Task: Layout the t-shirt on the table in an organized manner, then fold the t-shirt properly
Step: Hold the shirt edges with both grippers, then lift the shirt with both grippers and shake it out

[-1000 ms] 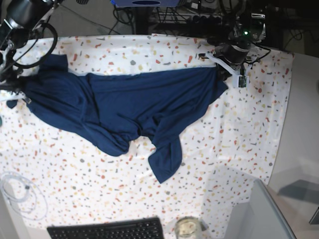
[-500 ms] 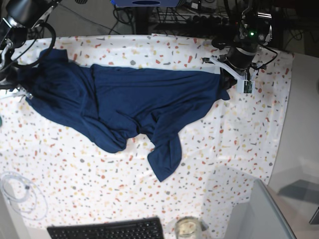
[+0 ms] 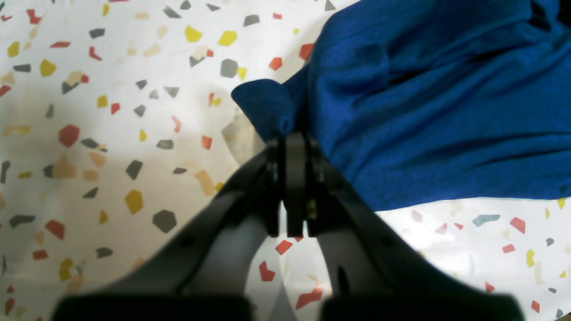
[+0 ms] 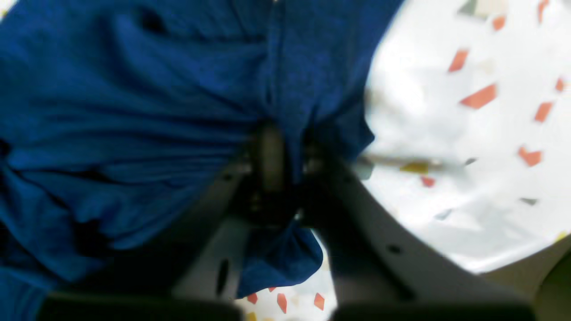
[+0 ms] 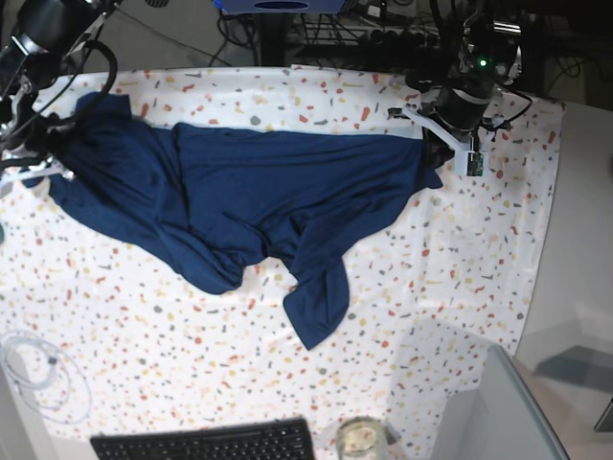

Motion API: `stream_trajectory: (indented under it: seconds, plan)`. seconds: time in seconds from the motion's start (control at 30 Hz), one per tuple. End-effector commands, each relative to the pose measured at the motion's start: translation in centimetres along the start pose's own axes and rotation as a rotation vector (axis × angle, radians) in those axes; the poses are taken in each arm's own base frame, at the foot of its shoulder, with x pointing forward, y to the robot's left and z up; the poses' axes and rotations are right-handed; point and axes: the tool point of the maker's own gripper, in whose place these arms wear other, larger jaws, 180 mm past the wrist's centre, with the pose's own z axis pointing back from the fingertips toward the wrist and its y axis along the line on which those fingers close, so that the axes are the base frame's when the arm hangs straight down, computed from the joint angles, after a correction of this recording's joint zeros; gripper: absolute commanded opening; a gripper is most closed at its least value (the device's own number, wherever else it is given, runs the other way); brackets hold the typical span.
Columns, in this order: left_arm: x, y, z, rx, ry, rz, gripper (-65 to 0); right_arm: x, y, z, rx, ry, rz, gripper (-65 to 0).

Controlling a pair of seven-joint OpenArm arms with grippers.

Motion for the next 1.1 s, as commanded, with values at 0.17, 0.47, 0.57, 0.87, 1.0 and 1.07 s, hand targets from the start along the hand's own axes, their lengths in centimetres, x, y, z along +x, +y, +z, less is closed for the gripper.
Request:
stream_trajectory:
  seconds: [0.17, 0.47, 0.57, 0.87, 1.0, 1.07]
  plan:
    - [3.9, -0.1, 0.5, -0.005, -0.103, -0.021, -65.0, 4.5, 0.9, 3.9, -0.001, -0.106, 0.055, -64.5]
    - [17.6, -1.5, -1.4, -0.031, -0.245, -0.084, -65.0, 12.9, 6.4, 7.1, 0.068, -0.245, 0.173, -64.5]
    - [21.5, -1.6, -1.6, -0.031, -0.299, -0.086, -65.0, 15.7, 9.4, 8.4, 0.100, -0.307, 0.242, -64.5]
    - [29.9, -0.5, -2.9, -0.009, -0.408, -0.072, -65.0, 23.3, 15.6, 9.2, 0.168, -0.401, 0.336, -64.5]
    - [33.3, -0.1, -3.7, -0.002, -0.440, -0.050, -65.0, 26.5, 18.1, 10.7, 0.179, -0.472, 0.394, -64.5]
    - [35.4, 0.1, -3.9, 0.005, -0.463, -0.045, -65.0, 28.2, 18.9, 11.9, 0.181, -0.508, 0.411, -64.5]
